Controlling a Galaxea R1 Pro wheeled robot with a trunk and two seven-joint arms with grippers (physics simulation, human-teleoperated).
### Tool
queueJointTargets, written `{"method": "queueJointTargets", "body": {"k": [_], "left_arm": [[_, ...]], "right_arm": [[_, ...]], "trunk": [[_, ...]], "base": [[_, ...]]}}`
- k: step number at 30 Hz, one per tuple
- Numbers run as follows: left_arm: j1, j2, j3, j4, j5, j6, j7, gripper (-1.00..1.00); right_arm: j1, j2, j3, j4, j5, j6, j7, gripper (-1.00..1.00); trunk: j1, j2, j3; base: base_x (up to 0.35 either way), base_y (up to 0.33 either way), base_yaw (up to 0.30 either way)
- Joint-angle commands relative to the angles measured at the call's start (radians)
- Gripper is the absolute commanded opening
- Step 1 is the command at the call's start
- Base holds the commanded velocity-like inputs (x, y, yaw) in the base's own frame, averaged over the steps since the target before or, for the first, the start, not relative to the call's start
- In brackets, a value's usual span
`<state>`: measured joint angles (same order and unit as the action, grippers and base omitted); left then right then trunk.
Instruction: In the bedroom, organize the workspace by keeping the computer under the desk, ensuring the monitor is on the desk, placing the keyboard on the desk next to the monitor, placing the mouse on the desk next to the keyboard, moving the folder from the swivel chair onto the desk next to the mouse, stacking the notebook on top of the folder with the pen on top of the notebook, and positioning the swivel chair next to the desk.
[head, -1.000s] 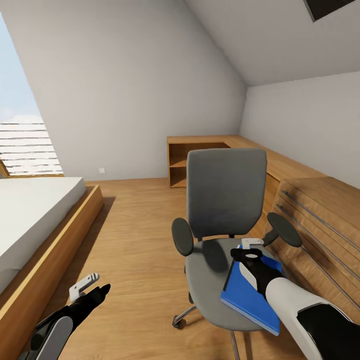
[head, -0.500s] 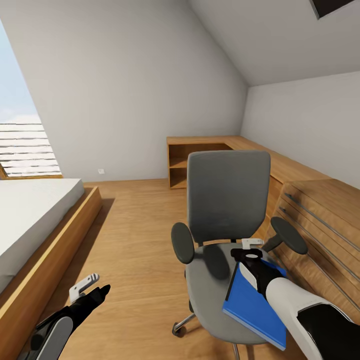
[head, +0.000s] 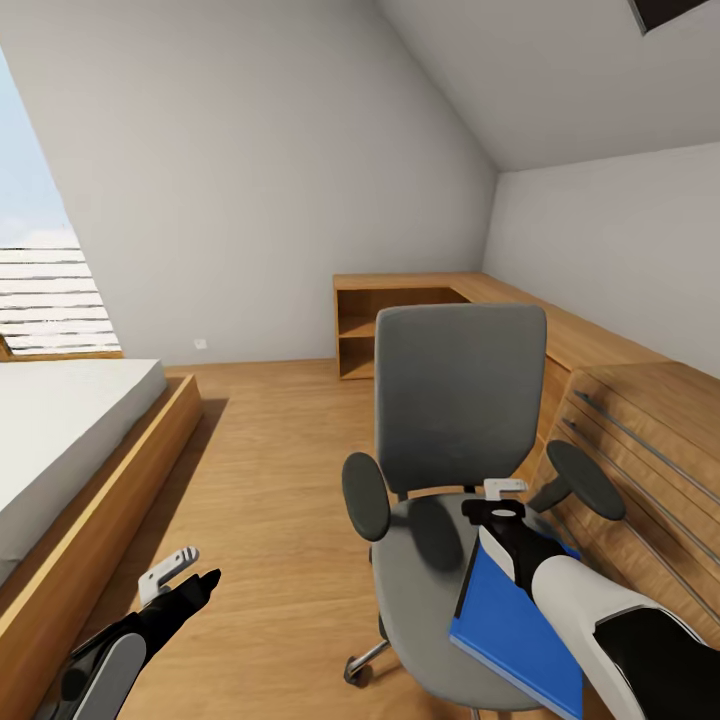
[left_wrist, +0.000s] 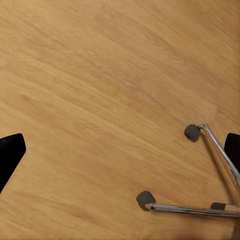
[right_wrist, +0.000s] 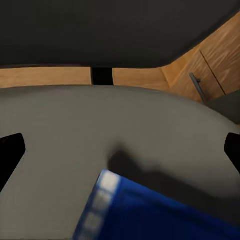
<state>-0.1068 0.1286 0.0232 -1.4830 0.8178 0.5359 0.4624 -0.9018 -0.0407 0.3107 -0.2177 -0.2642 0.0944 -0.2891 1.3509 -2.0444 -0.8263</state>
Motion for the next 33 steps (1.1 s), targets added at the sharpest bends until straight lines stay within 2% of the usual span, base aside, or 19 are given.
{"method": "queueJointTargets", "body": {"k": [1,17,23,28,33], "left_arm": [[-0.001,0.000,0.000,-0.002,0.011,0.002,0.009,1.00],[-0.001,0.000,0.000,-0.010,0.012,0.003,0.008,1.00],[-0.001,-0.001,0.001,-0.012,0.013,0.001,0.009,1.00],[-0.001,-0.001,0.001,-0.013,0.013,0.001,0.009,1.00],[-0.001,-0.001,0.001,-0.013,0.012,0.001,0.009,1.00]], "right_arm": [[0.000,-0.001,0.008,-0.002,-0.007,0.008,-0.005,1.00],[0.000,-0.003,0.007,0.000,-0.007,0.011,-0.007,1.00],[0.000,-0.009,0.007,0.000,-0.007,0.011,-0.007,1.00],[0.000,-0.010,0.008,0.000,-0.007,0.010,-0.007,1.00],[0.000,-0.010,0.008,0.000,-0.007,0.010,-0.007,1.00]], "trunk": [[0.000,0.000,-0.001],[0.000,0.000,-0.001],[0.023,-0.042,-0.020],[0.023,-0.042,-0.020],[0.042,-0.077,-0.035]], "base": [[0.003,0.000,0.000],[0.000,0.000,0.000],[0.000,0.000,0.000],[0.000,0.000,0.000],[0.000,0.000,0.000]]}}
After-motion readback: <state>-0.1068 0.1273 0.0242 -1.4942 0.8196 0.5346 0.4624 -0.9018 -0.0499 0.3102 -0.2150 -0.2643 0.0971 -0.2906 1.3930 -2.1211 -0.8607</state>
